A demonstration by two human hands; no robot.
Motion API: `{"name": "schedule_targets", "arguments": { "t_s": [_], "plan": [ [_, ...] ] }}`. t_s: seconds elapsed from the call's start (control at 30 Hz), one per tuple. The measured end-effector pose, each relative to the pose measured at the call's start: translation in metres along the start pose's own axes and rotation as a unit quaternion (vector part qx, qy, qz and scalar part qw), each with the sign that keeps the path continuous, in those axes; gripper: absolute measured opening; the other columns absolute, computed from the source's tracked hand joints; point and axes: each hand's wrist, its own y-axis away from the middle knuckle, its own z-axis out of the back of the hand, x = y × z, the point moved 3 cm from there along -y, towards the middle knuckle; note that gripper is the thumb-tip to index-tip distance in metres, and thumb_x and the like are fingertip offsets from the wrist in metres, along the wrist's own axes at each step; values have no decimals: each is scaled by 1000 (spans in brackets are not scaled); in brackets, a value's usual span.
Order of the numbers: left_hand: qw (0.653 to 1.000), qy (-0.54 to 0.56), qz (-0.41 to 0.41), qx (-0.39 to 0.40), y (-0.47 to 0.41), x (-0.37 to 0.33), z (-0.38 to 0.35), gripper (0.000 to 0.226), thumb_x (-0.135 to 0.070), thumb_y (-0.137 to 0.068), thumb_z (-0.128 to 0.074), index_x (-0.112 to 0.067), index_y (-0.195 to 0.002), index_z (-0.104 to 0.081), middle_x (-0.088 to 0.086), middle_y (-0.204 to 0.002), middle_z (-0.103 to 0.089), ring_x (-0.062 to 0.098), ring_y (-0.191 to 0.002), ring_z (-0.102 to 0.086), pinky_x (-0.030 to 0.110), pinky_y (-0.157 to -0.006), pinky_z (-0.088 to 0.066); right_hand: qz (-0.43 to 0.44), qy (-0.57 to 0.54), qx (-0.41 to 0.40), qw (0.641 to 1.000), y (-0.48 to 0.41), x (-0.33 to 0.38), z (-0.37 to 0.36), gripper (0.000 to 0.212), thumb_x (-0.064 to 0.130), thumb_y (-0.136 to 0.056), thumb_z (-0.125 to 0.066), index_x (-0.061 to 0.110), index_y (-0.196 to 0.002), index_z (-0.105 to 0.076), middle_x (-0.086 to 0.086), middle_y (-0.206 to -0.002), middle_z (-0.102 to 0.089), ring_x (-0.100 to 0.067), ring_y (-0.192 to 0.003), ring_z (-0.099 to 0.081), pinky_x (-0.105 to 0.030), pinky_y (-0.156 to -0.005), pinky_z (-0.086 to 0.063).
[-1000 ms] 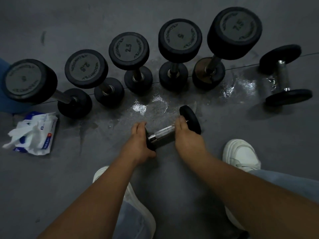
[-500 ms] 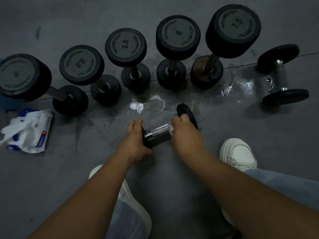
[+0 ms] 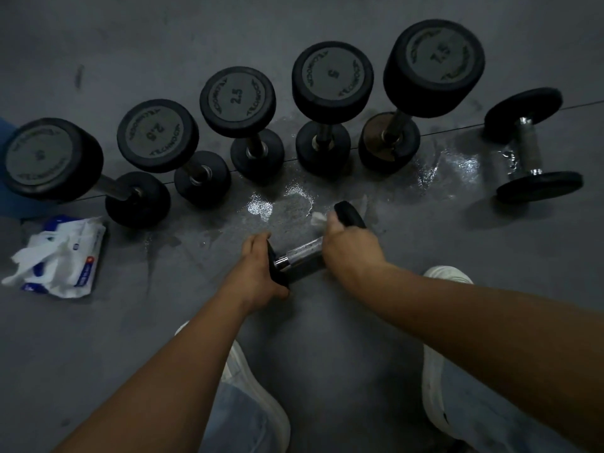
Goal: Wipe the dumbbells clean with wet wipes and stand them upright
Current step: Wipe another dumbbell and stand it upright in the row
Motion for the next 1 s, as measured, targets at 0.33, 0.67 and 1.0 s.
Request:
{"name": "schedule_targets", "arguments": {
  "t_s": [0.33, 0.67, 1.0],
  "plan": [
    [1000, -3, 0, 6, -2, 0, 1, 126, -15, -52, -93, -15, -153, -19, 4, -151, -20, 24, -130, -42, 33, -105, -43, 60, 63, 33, 996, -3, 4, 0, 41, 4, -97, -38, -2, -137, -46, -30, -151, -26, -36, -131, -45, -37, -84, -48],
    [1000, 5, 2, 8, -5, 2, 2, 124, -14, -53, -93, -15, -153, -20, 4, -150, -20, 23, -131, -40, 26, -103, -41, 116, 112, -80, 984, -25, -2, 10, 23, 19, -92, -46, 17, -108, -63, -4, -110, -59, -28, -103, -53, -34, -73, -32],
    [999, 13, 21, 29, -9, 0, 7, 125, -11, -53, -93, -16, -154, -19, 5, -151, -21, 23, -133, -38, 23, -100, -39, 92, 94, -99, 986, -30, 1, 19, 26, 16, -95, -42, 18, -115, -60, -5, -114, -61, -28, -104, -57, -34, -79, -38]
  ]
}}
